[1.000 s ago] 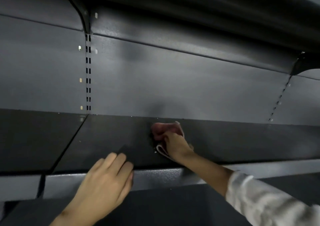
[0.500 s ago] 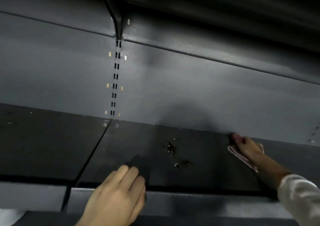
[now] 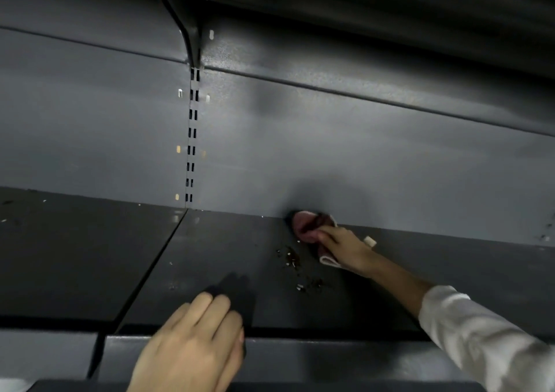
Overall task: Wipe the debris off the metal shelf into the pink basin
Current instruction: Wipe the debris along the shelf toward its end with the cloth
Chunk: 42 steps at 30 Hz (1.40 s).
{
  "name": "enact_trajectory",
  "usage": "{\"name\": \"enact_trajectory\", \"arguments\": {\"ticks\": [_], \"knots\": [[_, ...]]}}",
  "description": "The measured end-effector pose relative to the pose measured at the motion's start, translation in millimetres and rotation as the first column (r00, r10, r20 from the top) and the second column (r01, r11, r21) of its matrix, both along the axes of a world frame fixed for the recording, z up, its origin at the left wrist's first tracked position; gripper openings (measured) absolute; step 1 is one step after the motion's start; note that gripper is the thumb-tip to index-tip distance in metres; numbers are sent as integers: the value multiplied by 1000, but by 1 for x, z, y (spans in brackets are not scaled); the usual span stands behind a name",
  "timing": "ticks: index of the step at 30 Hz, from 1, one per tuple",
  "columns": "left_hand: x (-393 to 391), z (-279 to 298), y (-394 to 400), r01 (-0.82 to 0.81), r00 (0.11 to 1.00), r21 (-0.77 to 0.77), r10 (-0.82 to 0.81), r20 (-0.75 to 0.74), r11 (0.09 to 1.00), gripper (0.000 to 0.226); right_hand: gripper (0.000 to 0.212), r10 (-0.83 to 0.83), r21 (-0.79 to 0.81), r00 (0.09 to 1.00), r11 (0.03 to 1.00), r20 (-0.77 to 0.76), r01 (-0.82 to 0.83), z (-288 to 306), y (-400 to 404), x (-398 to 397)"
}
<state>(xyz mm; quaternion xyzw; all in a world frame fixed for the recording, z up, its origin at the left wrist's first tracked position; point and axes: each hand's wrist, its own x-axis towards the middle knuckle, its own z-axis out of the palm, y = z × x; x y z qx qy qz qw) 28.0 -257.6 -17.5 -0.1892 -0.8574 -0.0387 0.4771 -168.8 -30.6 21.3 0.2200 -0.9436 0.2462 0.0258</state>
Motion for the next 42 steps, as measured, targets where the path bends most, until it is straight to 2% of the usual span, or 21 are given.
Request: {"name": "enact_trajectory", "arguments": {"ticks": [2, 4, 7, 9, 11, 12, 15, 18, 23, 26, 28, 31, 33, 35, 39, 42], "knots": [[-1, 1, -5, -52, 998, -51, 51, -32, 997, 29, 27, 94, -91, 995, 992, 22, -91, 0, 3, 7], [-1, 3, -7, -74, 996, -72, 71, -45, 995, 30, 31, 106, -247, 994, 964, 28, -96, 5, 16, 7], [-1, 5, -12, -68, 998, -67, 67, -14, 995, 30, 31, -165, -401, 981, 909, -99, 112, 18, 52, -6], [0, 4, -12, -78, 997, -66, 76, -22, 995, 29, 30, -183, -368, 983, 915, -14, 165, 18, 69, -15], [0, 1, -11, -78, 997, -60, 77, -20, 995, 29, 37, -90, -215, 986, 969, 143, 120, 10, 66, -18], [0, -1, -10, -76, 997, -56, 75, -20, 996, 29, 42, -81, -125, 986, 987, 148, 100, 4, 59, -21], [-1, -2, -10, -80, 996, -57, 79, -29, 995, 28, 42, -112, -19, 992, 993, 65, 113, -2, 26, -25], [-1, -3, -9, -85, 996, -51, 84, -24, 995, 27, 32, 30, 33, 1000, 999, -4, -29, 1, -7, -15], [0, -2, -10, -79, 997, -76, 78, -17, 994, 29, 21, 154, -49, 986, 986, -59, -157, -1, -36, 15], [2, 0, -11, -72, 997, -79, 71, -10, 994, 31, 15, 70, -242, 994, 966, -80, -87, 2, -33, 25], [3, 2, -15, -80, 997, -86, 80, -3, 993, 31, 16, -41, -322, 987, 947, -157, -12, 12, -10, 22], [8, 2, -25, -133, 991, -120, 133, -6, 984, 32, 18, -218, -236, 936, 959, -277, 154, 29, 52, 20], [11, 3, -37, -137, 990, -125, 137, -10, 983, 33, 22, -340, -191, 909, 935, -242, 299, 23, 94, 30], [13, 1, -51, -105, 994, -126, 101, -34, 986, 36, 27, -447, -31, 875, 893, -184, 450, 4, 119, 41], [13, -1, -73, -34, 997, -125, 25, -75, 992, 52, 36, -529, 134, 840, 830, -123, 542, -11, 85, 54], [12, 0, -88, 23, 997, -121, -32, -74, 992, 45, 37, -469, 120, 874, 867, -126, 483, -18, 22, 63]]}}
